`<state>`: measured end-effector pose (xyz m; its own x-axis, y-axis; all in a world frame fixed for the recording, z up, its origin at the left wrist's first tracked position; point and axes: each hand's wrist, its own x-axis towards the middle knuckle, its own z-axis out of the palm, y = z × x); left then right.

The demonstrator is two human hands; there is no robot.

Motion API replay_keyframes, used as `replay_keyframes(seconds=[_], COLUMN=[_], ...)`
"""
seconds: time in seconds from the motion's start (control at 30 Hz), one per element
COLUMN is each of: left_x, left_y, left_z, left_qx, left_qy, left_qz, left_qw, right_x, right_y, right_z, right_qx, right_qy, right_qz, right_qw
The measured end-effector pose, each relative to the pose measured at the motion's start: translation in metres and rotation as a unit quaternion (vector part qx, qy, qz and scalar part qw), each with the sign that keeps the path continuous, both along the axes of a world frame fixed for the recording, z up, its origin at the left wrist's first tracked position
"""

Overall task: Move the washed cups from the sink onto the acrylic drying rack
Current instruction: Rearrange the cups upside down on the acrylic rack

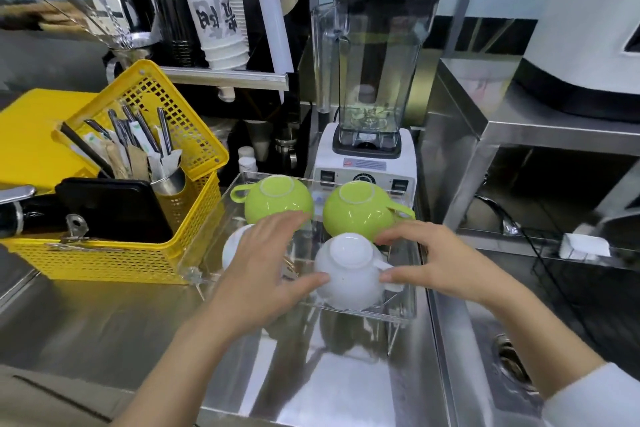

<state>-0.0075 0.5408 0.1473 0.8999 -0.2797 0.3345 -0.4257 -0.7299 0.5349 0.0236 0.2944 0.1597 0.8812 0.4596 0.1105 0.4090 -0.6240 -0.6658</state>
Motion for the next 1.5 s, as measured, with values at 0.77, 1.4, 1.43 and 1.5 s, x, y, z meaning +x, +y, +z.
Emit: replay_keyframes(seconds=[0.77, 1.4, 1.43, 1.5], left_x=[0.011, 0.047, 0.044, 0.043], left_y=[-0.015, -0.026, -0.025, -0.021], left_z=[-0.006, 0.039, 0.035, 0.029], left_qx=[0.059, 0.135, 0.17, 0.206], left_qy=[-0.007, 0.141, 0.127, 0.119], left_qz=[-0.056, -0.159, -0.166, -0.174], left_qw=[0.997, 0.968, 0.963, 0.956], right_x=[0.003, 0.038, 0.039, 0.039], right_y=[-0.003, -0.003, -0.004, -0.006], right_z=[-0.003, -0.008, -0.01, -0.012], right_qx=[0.074, -0.061, -0.054, -0.042], right_qy=[-0.005, -0.03, -0.03, -0.027], right_qz=[-0.019, -0.171, -0.172, -0.174], right_qw=[0.997, 0.983, 0.983, 0.983])
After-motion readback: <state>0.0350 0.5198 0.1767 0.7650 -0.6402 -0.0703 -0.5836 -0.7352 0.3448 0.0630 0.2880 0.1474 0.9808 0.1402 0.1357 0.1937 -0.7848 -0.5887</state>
